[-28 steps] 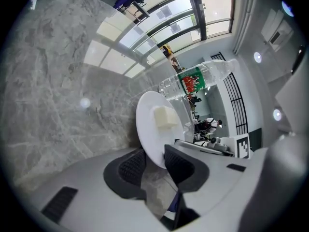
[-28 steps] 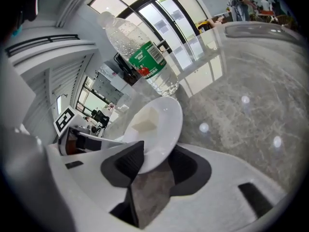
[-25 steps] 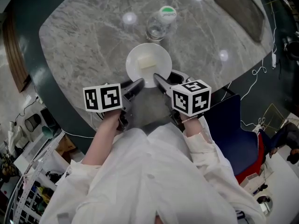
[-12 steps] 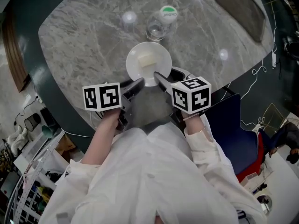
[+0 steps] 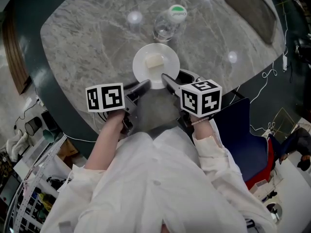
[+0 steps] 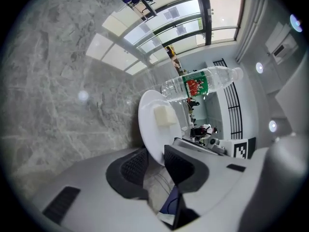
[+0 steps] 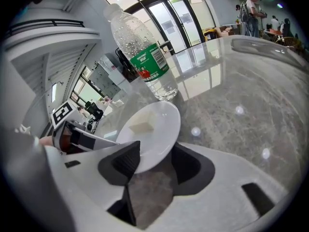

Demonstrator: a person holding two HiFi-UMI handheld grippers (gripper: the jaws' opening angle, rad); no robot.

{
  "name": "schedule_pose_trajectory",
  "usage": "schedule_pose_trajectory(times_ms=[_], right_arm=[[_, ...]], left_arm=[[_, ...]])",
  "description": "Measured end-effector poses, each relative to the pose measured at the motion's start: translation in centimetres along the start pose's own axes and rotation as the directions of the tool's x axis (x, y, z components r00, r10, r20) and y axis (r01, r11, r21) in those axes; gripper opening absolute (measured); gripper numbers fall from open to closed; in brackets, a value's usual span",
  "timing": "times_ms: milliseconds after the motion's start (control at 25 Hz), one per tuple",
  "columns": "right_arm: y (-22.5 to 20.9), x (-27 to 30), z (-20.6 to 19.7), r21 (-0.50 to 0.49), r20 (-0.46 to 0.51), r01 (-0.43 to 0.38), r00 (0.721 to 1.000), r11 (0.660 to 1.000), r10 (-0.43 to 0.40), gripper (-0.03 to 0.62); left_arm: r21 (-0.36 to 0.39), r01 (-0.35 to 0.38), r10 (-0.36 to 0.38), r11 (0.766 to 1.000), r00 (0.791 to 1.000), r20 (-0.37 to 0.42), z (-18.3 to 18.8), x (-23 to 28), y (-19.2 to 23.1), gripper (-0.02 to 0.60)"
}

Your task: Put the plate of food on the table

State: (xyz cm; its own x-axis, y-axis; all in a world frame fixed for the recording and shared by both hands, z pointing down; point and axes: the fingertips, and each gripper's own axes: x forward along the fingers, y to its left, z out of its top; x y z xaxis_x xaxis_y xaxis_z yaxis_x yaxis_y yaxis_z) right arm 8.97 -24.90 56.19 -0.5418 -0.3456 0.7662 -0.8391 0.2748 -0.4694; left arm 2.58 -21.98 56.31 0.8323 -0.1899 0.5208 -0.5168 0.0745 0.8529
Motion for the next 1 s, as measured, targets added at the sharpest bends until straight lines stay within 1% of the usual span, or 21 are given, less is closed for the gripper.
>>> schedule_pose_trajectory(times_ms=[160,280,320,440,520,600,760,880,1000], right_arm=[[-0.4,-0.3,-0.1,0.033,0.011,0.007,1.000,0.999,-0.007,0.181],[-0.9,-0.6,-0.3,0.060,0.021,0.010,1.000,0.998,-0.011,0.181],[-0.9,-0.6,-0.4,0.063,0.021,0.011,1.000,0.998,-0.012,0.181],[-1.1,-0.8,-0.7,0.049,0.015,0.028,0.999,0.998,-0.029,0.181],[-1.1,-0.7,-0.9,0.018,0.008,0.050,0.999,0.999,-0.050,0.181],[-1.1,-0.7,-1.1,-0.035,-0.007,0.084,0.996,0.996,-0.084,0.179],[-1.2,-0.6,-1.4,-0.158,-0.020,0.149,0.988,0.976,-0.154,0.179],[-1.2,-0.5,-1.6,-0.201,-0.012,0.176,0.983,0.964,-0.182,0.179],[-1.1,0.0,-1.5,-0.237,-0.007,0.201,0.978,0.951,-0.208,0.179]], left_arm=[[-0.017,0.000,0.000,1.000,1.000,0.020,0.4,-0.2,0.2,0.095],[-0.030,-0.005,0.006,1.000,0.999,0.044,1.0,-0.4,0.6,0.061],[-0.029,-0.008,0.009,1.000,0.999,0.045,1.1,-0.5,0.8,0.052],[-0.026,-0.012,0.013,1.000,0.999,0.037,1.0,-0.5,1.0,0.052],[-0.010,-0.019,0.019,1.000,0.999,0.027,0.8,-0.5,0.9,0.052],[0.021,-0.022,0.022,1.000,1.000,0.005,0.5,-0.3,0.7,0.053],[0.072,-0.036,0.038,0.997,0.999,-0.027,-0.1,0.0,0.4,0.061],[0.096,-0.057,0.060,0.994,0.998,-0.033,-0.4,-0.1,0.5,0.061],[0.105,-0.071,0.075,0.992,0.996,-0.041,-0.4,-0.2,0.9,0.061]])
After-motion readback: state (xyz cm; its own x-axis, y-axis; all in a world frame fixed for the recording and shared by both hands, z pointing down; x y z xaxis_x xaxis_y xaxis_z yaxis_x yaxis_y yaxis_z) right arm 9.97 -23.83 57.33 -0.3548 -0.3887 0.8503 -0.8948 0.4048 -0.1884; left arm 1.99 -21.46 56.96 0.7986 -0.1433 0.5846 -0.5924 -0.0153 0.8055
